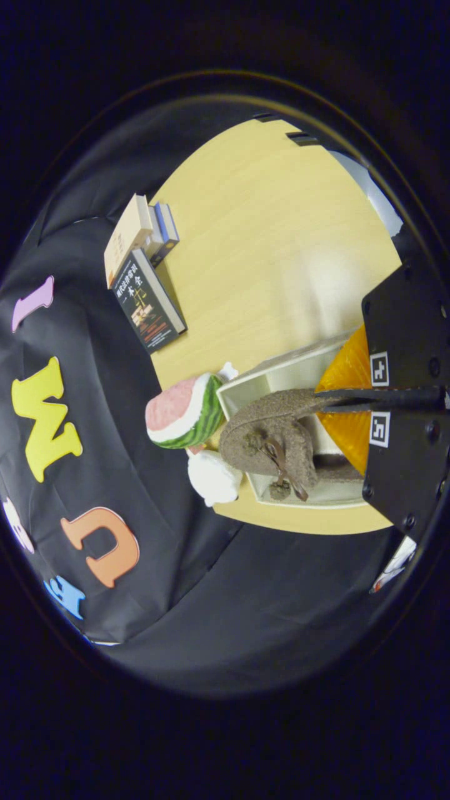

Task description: Open the storage box then place both shoes into the box .Put the left shoe in first, then the right shoe, with the right side of both shoes facing outward in a uniform manner.

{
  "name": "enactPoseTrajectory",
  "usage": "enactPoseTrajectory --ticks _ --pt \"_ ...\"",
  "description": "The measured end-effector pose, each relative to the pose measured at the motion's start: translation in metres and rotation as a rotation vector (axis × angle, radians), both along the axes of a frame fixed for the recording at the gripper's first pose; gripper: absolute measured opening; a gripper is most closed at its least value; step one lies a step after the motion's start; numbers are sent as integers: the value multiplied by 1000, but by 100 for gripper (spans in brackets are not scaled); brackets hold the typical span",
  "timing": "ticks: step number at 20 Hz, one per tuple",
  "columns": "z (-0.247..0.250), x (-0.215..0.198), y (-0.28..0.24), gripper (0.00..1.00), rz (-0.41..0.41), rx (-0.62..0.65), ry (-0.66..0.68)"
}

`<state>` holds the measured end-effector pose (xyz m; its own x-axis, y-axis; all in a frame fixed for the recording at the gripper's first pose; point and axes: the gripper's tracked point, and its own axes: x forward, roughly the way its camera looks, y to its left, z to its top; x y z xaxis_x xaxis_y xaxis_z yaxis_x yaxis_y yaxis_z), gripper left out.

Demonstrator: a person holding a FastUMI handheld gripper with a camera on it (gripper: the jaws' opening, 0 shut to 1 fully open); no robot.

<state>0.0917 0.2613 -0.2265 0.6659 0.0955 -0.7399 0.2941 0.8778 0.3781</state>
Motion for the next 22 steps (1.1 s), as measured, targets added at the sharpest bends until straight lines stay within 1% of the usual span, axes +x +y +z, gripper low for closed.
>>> enactPoseTrajectory --ticks 3,8,11,14,17,22 --pt "-13 0 -1 0 6 -45 10" --pt "-32 2 -9 0 -13 -81 20" --pt "-47 0 -6 0 -23 -61 40" --pt "-45 4 -3 0 -20 -78 26" --pt "-54 1 -2 0 -45 -57 56" --pt "-59 2 -1 0 -43 -108 70"
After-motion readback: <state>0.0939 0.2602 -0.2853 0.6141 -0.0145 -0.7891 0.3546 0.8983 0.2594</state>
